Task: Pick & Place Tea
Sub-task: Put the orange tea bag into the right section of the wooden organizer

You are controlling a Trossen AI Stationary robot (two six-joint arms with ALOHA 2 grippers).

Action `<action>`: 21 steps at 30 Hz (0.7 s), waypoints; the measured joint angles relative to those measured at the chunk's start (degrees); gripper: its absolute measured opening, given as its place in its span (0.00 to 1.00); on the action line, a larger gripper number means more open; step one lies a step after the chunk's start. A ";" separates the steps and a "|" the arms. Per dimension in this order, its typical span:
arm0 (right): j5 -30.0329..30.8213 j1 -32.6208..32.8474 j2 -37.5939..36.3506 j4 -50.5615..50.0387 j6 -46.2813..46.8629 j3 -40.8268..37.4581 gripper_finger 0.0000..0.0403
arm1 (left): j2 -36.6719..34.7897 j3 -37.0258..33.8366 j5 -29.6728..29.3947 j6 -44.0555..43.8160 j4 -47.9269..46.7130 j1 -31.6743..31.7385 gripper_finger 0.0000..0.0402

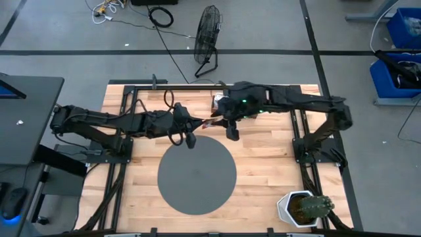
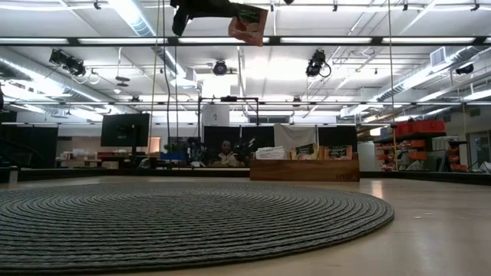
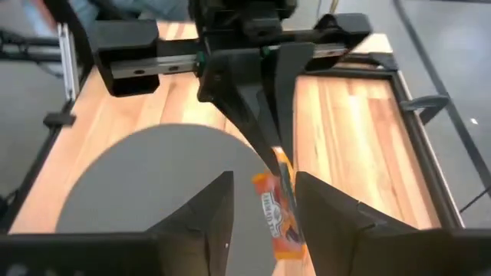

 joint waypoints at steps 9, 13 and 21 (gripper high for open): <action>-1.21 0.00 8.34 -10.99 -4.39 8.97 0.35 | 0.00 0.00 1.28 -1.13 -1.19 -0.29 0.00; -1.19 0.00 8.75 -12.86 -4.49 9.03 0.33 | 0.00 0.00 1.72 -1.13 -1.16 -0.44 0.00; 1.80 -0.55 8.86 -13.10 -5.65 9.03 0.31 | 0.00 0.00 2.56 -1.11 -1.09 -0.66 0.00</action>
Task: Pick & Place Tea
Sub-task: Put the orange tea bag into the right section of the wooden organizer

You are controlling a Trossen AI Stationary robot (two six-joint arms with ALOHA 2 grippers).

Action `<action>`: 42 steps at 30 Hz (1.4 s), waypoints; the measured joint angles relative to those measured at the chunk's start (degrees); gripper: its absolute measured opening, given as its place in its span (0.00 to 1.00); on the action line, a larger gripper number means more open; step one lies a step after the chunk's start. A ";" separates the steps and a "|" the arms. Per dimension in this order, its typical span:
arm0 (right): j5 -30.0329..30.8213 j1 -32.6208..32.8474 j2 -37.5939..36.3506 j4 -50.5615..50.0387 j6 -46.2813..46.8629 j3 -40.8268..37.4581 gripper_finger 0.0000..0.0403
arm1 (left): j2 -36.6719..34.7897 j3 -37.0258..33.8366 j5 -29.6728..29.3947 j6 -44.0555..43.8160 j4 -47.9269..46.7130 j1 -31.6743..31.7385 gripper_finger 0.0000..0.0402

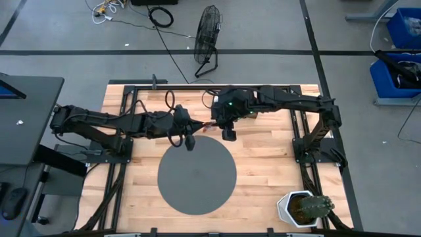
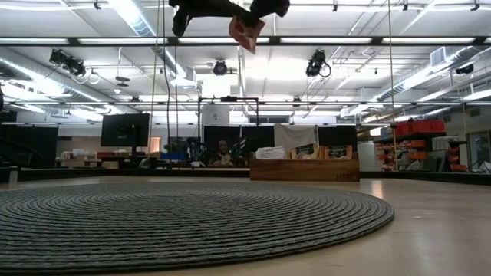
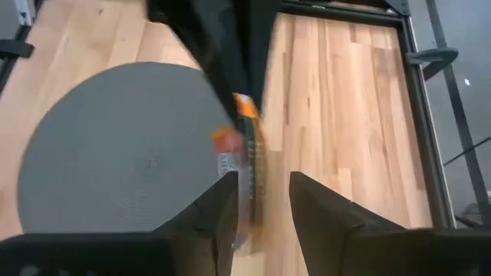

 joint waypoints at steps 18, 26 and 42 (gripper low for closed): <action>-5.33 -1.39 0.00 -1.16 -0.59 -0.02 0.44 | 0.00 0.00 3.85 1.61 0.08 0.21 0.00; -5.22 -1.40 0.00 -4.11 -1.05 -0.07 0.48 | 0.00 0.02 4.24 2.73 0.03 0.39 0.00; -5.42 -1.40 0.56 -2.78 -1.49 -0.09 0.37 | 0.00 0.02 4.95 3.10 0.05 0.39 0.00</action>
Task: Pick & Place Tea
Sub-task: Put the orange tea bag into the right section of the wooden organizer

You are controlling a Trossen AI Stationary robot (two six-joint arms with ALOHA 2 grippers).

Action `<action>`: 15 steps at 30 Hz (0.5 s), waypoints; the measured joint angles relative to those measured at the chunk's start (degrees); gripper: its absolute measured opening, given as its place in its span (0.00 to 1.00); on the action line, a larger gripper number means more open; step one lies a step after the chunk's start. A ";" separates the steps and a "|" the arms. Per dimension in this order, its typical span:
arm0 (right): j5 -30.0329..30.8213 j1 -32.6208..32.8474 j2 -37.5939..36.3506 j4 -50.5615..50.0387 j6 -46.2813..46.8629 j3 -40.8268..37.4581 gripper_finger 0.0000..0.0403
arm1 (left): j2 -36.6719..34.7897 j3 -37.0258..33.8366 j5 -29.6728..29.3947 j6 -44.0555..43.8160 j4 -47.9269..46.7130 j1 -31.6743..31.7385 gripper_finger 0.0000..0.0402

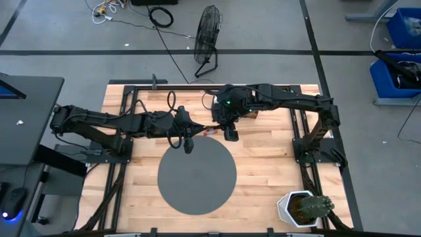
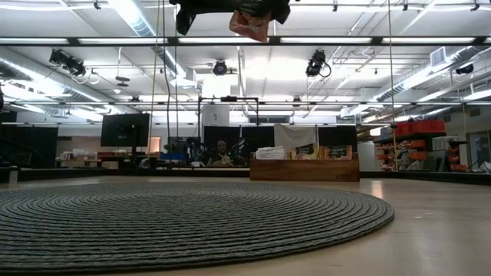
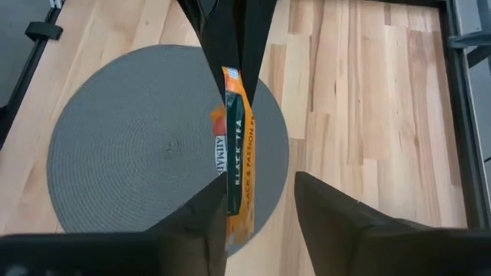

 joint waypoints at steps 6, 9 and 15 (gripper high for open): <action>0.00 0.00 0.29 0.06 0.07 -0.02 0.27 | 0.00 0.02 -0.10 0.04 0.00 0.00 0.00; -0.02 0.00 0.40 -0.16 0.58 -0.02 0.14 | 0.00 0.02 -0.12 0.07 -0.01 0.00 0.00; 1.54 -0.01 0.40 -0.36 2.29 -0.02 0.02 | 0.00 0.06 -0.30 0.09 -0.43 0.04 0.00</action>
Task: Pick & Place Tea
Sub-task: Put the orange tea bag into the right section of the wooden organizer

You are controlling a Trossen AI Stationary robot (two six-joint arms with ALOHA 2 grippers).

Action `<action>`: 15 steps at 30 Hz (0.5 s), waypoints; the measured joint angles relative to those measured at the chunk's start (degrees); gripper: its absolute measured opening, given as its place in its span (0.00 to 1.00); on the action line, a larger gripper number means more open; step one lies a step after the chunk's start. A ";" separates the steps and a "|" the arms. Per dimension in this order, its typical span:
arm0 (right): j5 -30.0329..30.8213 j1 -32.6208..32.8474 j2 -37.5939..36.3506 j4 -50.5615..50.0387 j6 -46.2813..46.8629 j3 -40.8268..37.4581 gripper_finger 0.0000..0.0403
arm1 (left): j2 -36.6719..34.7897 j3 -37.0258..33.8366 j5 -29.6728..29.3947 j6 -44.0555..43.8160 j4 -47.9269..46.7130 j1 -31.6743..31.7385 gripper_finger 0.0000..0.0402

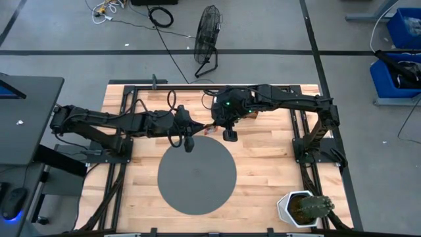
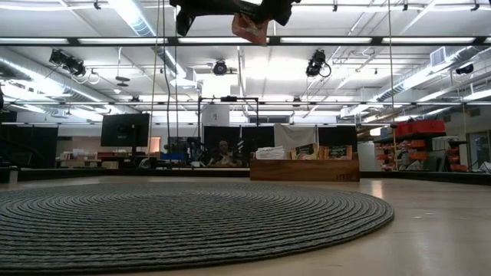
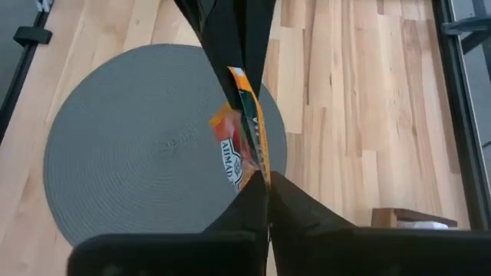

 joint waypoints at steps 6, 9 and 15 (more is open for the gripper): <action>1.46 -1.49 0.00 -0.68 1.56 0.00 0.00 | 0.04 0.02 -0.28 -0.14 -0.86 0.09 0.01; 2.92 -2.01 0.00 -0.89 1.64 0.00 0.00 | 0.04 0.02 -0.44 -0.15 -1.03 0.11 0.01; 7.15 -4.23 -1.50 -4.18 2.62 -1.34 0.00 | -0.01 -0.02 0.75 -2.61 -2.58 -0.15 0.01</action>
